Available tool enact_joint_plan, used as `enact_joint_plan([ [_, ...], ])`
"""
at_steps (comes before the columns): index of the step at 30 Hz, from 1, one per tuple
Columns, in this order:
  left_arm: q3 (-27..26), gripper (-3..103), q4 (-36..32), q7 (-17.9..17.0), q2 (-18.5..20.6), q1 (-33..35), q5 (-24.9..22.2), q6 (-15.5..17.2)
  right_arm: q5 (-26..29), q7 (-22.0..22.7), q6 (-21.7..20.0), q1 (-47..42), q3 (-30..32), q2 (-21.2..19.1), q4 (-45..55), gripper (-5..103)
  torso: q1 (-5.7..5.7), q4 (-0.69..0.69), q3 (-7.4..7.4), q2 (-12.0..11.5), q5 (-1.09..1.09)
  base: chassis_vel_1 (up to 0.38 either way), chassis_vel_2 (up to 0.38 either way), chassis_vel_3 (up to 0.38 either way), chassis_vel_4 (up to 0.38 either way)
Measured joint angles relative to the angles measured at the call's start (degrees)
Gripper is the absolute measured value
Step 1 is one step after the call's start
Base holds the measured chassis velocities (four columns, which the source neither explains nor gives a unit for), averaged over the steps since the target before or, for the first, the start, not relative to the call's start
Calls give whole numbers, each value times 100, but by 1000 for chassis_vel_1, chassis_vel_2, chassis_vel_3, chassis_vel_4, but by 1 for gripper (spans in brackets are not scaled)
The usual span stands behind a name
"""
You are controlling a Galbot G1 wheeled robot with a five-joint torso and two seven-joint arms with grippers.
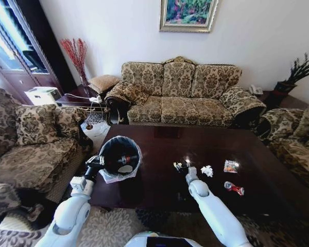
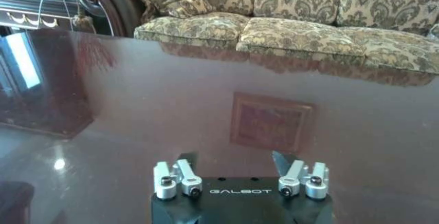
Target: Move to the front of the table and place the trash on the table into the trash bin.
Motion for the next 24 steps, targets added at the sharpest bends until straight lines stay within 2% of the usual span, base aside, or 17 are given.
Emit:
enact_joint_plan([
  [1, 0, 3, 0, 0, 0, 0, 0, 0, 0, 0, 0, 0, 0, 0, 0, 75, 0, 0, 0, 0, 0, -130, 132, 135, -126],
  [3, 0, 3, 5, 2, -2, -3, -1, 0, -33, 87, 3, -106, -5, 25, 61, 85, 6, 0, 2, -2, 0, -124, 125, 100, -104],
  [6, -5, 3, 12, 9, -2, -4, -2, -1, -85, 148, 3, -207, -6, 55, 118, 91, 8, -2, 2, -2, 1, -78, 49, 49, -75],
  [8, -9, 3, 40, 18, -10, -6, -4, -18, -134, 225, 11, -307, -5, 117, 143, 99, 5, -2, 2, -2, -1, 0, 0, 0, 0],
  [16, -1, 3, 59, 39, -25, 0, 2, -41, -222, 335, 16, -481, -22, 225, 300, 100, -7, 0, -2, 2, -1, 0, 0, 0, 0],
  [24, 0, 3, 49, 43, -22, 9, 8, -41, -225, 358, 37, -432, 79, 335, 21, 100, 3, -1, 1, 0, 0, 0, 0, 0, 0],
])
